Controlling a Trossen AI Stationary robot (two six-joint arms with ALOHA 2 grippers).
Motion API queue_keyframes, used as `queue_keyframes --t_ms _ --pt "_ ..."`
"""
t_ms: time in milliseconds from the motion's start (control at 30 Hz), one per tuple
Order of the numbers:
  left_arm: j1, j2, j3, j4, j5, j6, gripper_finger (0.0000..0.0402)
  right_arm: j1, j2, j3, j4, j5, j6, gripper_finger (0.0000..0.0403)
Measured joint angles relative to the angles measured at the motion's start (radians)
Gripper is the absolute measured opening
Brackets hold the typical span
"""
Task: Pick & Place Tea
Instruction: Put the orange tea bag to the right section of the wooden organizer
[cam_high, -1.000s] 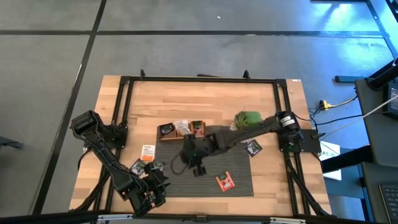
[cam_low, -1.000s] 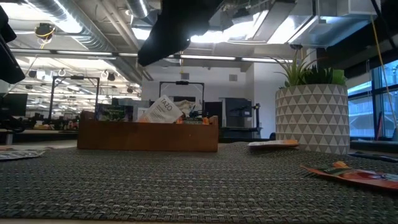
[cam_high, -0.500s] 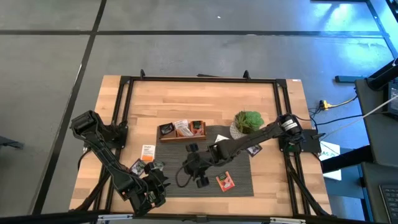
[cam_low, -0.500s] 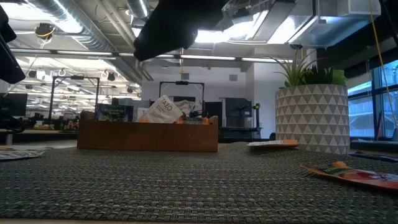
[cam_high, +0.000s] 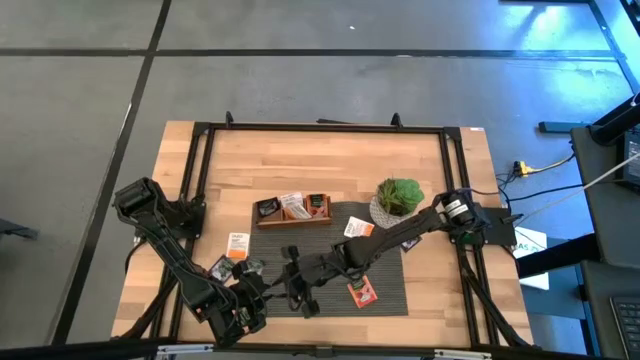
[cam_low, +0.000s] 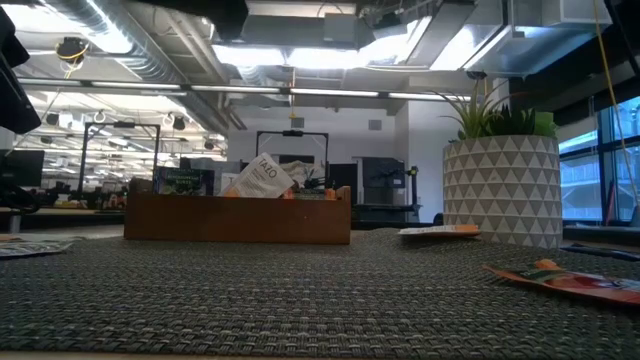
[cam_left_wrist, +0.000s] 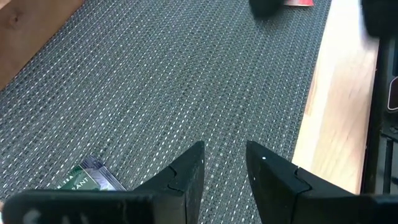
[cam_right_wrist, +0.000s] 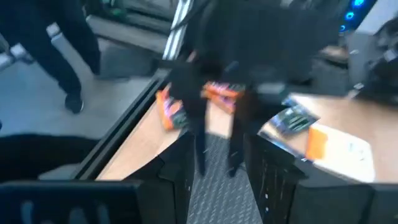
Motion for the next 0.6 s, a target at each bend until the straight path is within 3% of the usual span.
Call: queue_keyframes --t_ms 100,400,600 --pt "0.000 0.000 0.000 0.001 0.001 0.000 0.0114 0.015 0.000 -0.050 0.045 -0.001 -0.023 0.0139" --pt "-0.001 0.000 0.000 0.009 0.004 -0.007 0.0114 0.020 -0.149 -0.430 0.417 0.000 0.029 0.0139" --pt "0.000 0.000 0.000 0.009 0.003 -0.007 0.0114 0.022 -0.285 -0.573 0.396 -0.001 0.033 0.0139"
